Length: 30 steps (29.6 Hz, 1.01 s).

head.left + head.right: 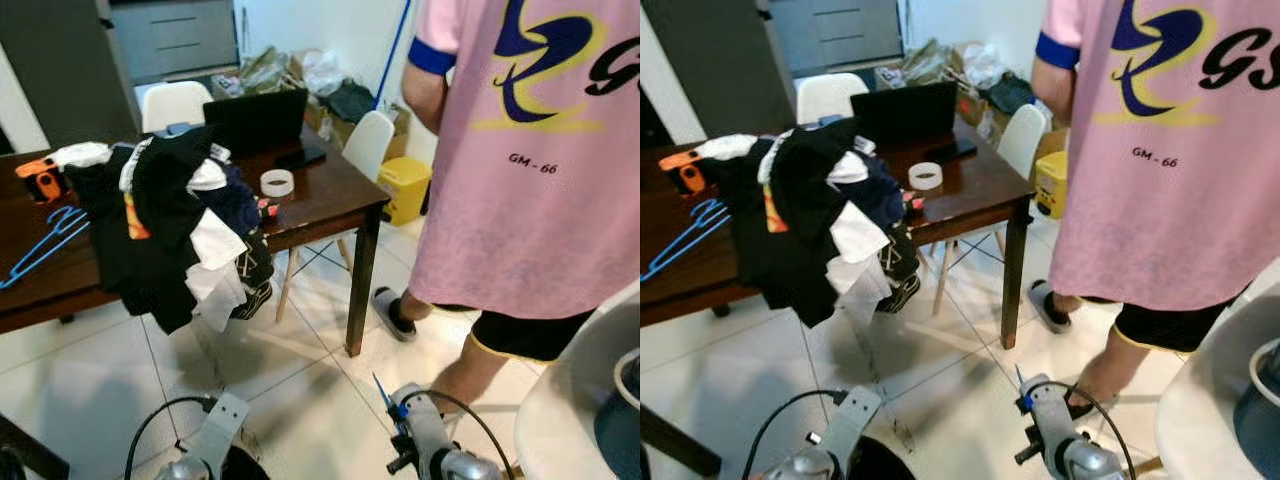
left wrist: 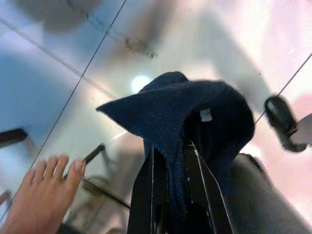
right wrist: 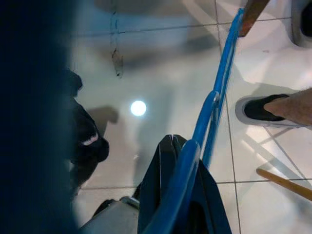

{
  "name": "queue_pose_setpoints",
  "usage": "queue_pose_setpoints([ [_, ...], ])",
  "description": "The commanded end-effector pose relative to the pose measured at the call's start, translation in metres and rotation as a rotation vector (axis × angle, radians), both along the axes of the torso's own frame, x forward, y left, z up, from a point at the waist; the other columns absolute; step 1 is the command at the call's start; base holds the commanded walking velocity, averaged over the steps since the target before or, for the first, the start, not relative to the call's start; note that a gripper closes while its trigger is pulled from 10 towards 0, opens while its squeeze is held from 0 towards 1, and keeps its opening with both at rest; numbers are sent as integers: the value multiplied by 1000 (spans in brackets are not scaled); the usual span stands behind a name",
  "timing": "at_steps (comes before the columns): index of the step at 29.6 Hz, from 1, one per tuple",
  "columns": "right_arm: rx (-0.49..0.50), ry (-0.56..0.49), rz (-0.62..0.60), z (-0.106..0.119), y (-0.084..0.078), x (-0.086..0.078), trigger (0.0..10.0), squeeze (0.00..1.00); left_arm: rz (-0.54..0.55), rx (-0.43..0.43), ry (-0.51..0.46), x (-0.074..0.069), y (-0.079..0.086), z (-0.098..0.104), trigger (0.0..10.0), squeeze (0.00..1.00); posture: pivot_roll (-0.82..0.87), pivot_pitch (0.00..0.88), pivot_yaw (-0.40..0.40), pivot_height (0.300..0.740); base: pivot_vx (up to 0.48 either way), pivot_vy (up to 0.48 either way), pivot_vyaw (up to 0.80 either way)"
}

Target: Hang hanger

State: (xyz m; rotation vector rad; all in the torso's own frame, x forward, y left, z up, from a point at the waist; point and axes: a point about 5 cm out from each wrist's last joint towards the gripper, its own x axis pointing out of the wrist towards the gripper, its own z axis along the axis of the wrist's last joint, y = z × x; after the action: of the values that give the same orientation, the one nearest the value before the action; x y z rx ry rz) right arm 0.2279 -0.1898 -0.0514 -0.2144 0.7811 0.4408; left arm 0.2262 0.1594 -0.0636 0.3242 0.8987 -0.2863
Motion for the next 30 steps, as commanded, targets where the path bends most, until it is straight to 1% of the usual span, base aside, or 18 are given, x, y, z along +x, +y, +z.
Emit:
queue_pose_setpoints([
  [1,91,-113,-31,30,-13,34,10000,0,3,14,3,-1,6,-1,10000,0,2,0,19,740,0,0,0],
  [2,91,-113,-31,30,-13,34,10000,0,3,14,3,-1,6,-1,10000,0,2,0,19,740,0,0,0],
  [3,131,-184,-31,56,-29,56,10000,0,1,15,4,-2,6,-1,10000,0,0,0,21,740,322,0,0],
  [4,154,-232,-21,76,-39,70,10000,0,1,15,5,-2,6,-1,10000,0,0,0,21,740,322,0,0],
  [5,139,-244,-15,83,-45,74,10000,0,0,15,5,-2,6,-1,10000,0,-1,0,20,740,319,0,0],
  [8,118,-235,-17,81,-46,73,10000,0,-1,16,6,-2,6,-1,10000,0,-1,0,20,740,320,0,0],
  [9,94,-200,-44,72,-46,67,10000,0,-1,15,6,-2,6,-1,10000,0,2,0,20,740,322,0,0],
  [11,94,-200,-44,72,-46,67,10000,0,-1,15,6,-2,6,-1,10000,0,2,0,20,740,322,0,0],
  [13,64,-159,-50,62,-45,60,10000,0,0,15,6,-2,5,-1,10000,0,6,0,19,740,322,0,0],
  [15,121,-125,-49,53,-38,52,10000,0,6,15,5,-2,5,-1,10000,0,19,0,18,740,294,0,675],
  [19,152,-126,-33,53,-35,51,10000,0,8,14,5,-2,6,-1,10000,0,19,0,18,740,274,0,800],
  [20,220,-129,13,58,-31,53,10000,0,16,18,6,-2,6,-1,10000,0,14,0,24,740,0,0,800],
  [22,220,-129,13,58,-31,53,10000,0,16,18,6,-2,6,-1,10000,0,14,0,24,740,0,0,800],
  [23,285,-126,85,66,-32,56,10000,0,14,19,8,-2,6,-1,10000,0,12,0,24,740,0,0,800],
  [24,285,-126,85,66,-32,56,10000,0,14,19,8,-2,6,-1,10000,0,12,0,24,740,0,0,800],
  [25,335,-123,149,77,-38,59,10000,0,10,20,10,-2,7,-1,10000,0,6,0,24,740,0,0,800],
  [28,367,-119,207,88,-46,61,10000,0,6,21,12,-2,7,-1,10000,0,7,0,23,740,0,0,600],
  [30,422,-152,264,111,-59,66,10000,0,-2,22,14,-3,7,-1,10000,0,3,0,27,740,0,0,0],
])
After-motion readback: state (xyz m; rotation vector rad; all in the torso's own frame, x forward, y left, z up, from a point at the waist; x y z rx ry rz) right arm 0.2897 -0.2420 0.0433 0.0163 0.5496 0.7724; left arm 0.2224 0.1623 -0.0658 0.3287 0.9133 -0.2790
